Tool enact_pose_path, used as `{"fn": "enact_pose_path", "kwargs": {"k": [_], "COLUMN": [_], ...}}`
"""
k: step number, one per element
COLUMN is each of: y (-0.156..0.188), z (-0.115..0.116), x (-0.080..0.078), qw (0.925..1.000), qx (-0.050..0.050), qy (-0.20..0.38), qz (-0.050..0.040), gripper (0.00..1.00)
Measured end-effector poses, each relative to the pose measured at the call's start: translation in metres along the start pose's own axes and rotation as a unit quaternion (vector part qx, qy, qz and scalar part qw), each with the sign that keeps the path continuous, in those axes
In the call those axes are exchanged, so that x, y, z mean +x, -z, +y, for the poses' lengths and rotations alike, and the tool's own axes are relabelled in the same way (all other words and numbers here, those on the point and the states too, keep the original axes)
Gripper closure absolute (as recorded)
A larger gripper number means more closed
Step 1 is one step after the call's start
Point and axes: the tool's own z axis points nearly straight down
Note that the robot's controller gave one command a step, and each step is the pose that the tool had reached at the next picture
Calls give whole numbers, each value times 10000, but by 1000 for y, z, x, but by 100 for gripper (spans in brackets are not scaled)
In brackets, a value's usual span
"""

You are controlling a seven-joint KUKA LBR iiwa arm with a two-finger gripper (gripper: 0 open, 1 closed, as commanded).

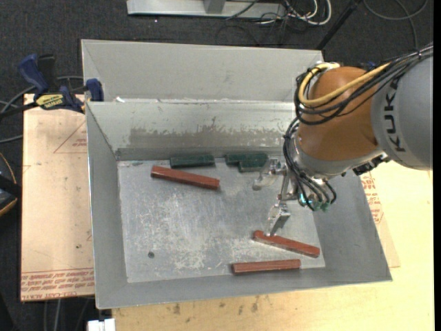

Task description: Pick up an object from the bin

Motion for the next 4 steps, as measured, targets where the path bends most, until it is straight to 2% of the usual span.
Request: {"fn": "enact_pose_path", "kwargs": {"k": [1,2,3,4], "y": [4,-110,-110,-115], "z": [0,-70,-70,-72], "x": [-2,38,38,-1], "qw": [10000,9972,9972,9997], "qx": [0,-13,-13,6], "qy": [0,727,727,233], "qz": [-39,-147,-147,-116], "gripper": [0,100,100,0]}}
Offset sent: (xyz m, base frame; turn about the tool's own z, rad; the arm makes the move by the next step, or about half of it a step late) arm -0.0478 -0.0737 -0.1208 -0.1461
